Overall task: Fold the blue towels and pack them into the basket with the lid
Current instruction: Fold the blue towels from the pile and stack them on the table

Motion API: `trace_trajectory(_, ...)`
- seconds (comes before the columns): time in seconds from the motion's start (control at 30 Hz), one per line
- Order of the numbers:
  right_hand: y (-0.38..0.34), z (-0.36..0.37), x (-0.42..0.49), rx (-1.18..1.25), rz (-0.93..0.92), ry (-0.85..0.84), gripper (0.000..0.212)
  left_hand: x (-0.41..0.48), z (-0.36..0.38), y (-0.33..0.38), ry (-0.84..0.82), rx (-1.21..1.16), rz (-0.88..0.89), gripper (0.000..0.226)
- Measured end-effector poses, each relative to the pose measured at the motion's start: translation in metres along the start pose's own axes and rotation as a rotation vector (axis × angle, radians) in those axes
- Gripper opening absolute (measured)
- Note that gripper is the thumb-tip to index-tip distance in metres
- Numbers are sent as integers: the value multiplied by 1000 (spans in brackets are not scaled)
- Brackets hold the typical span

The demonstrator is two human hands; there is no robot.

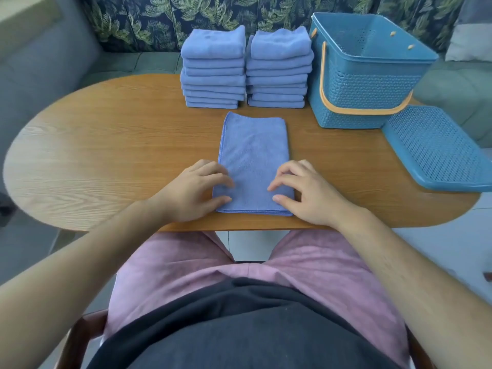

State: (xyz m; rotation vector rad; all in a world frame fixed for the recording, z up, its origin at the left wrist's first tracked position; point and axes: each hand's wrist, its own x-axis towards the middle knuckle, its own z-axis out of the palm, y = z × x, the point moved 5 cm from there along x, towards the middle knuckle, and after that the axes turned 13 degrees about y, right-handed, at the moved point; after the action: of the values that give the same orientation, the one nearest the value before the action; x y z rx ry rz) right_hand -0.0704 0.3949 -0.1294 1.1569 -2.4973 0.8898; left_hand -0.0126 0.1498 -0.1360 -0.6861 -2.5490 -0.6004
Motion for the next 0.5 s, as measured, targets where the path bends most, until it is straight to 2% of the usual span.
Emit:
trace_trajectory(0.1,-3,-6,-18,36,1,-53,13,-17,-6,4,10,-76,0,22)
trace_trajectory(0.2,3,-8,-30,65,23,-96,26,-27,-9,0,-12,-143,-12,29)
trace_trajectory(0.3,6,-10,-32,81,18,-76,28,-27,-12,-4,-33,-143,-31,35)
trace_trajectory(0.5,4,-7,-36,120,44,35,11,-24,-8,2,45,-22,-2,30)
